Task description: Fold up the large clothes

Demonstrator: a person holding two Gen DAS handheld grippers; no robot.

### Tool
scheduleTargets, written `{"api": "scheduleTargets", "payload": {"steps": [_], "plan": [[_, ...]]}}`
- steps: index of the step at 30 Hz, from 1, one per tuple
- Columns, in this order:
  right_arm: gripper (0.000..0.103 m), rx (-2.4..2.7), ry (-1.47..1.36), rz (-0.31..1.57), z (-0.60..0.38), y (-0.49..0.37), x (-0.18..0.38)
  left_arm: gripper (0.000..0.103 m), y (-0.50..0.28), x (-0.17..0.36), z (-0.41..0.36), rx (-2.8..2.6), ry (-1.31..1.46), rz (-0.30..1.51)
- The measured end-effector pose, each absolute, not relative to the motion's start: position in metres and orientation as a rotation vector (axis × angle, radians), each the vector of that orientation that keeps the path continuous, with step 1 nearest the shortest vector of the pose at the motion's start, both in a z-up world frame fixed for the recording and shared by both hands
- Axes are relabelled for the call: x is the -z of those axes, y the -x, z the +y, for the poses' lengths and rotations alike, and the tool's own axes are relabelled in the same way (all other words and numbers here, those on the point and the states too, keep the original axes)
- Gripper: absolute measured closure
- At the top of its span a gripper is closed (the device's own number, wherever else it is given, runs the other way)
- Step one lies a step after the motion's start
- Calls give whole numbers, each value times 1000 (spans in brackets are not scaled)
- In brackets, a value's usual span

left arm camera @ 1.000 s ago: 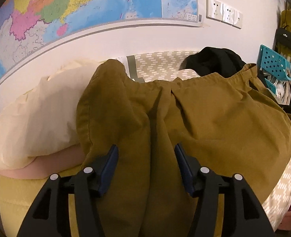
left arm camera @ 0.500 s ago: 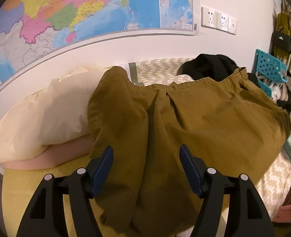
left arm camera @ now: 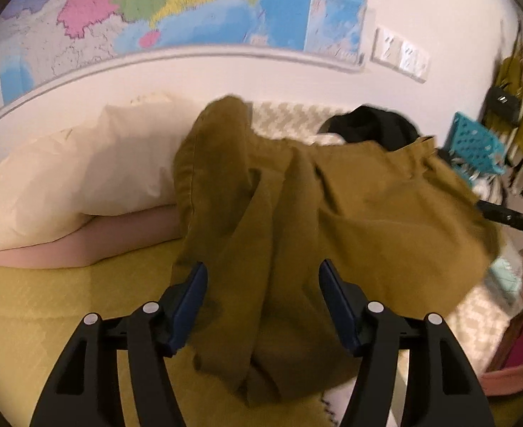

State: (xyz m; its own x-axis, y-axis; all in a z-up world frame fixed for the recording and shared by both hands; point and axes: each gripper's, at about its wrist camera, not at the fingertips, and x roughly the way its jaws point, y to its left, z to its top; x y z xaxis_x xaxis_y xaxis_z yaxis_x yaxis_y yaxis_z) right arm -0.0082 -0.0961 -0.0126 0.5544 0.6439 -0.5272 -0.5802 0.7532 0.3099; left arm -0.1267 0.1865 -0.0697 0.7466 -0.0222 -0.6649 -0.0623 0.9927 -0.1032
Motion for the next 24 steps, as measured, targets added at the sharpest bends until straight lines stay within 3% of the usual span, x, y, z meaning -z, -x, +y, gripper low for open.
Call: {"api": "scheduleTargets", "payload": {"steps": [7, 13, 18, 24], "plan": [[42, -810, -13, 740, -49, 8, 34, 42, 142, 88, 192, -26, 121, 773], [41, -803, -66, 778, -50, 0, 42, 33, 137, 101, 198, -38, 188, 796], [33, -810, -114, 764, -64, 9, 32, 28, 145, 90, 196, -61, 186, 793], [29, -806, -207, 749, -88, 27, 27, 26, 163, 85, 192, -98, 155, 792]]}}
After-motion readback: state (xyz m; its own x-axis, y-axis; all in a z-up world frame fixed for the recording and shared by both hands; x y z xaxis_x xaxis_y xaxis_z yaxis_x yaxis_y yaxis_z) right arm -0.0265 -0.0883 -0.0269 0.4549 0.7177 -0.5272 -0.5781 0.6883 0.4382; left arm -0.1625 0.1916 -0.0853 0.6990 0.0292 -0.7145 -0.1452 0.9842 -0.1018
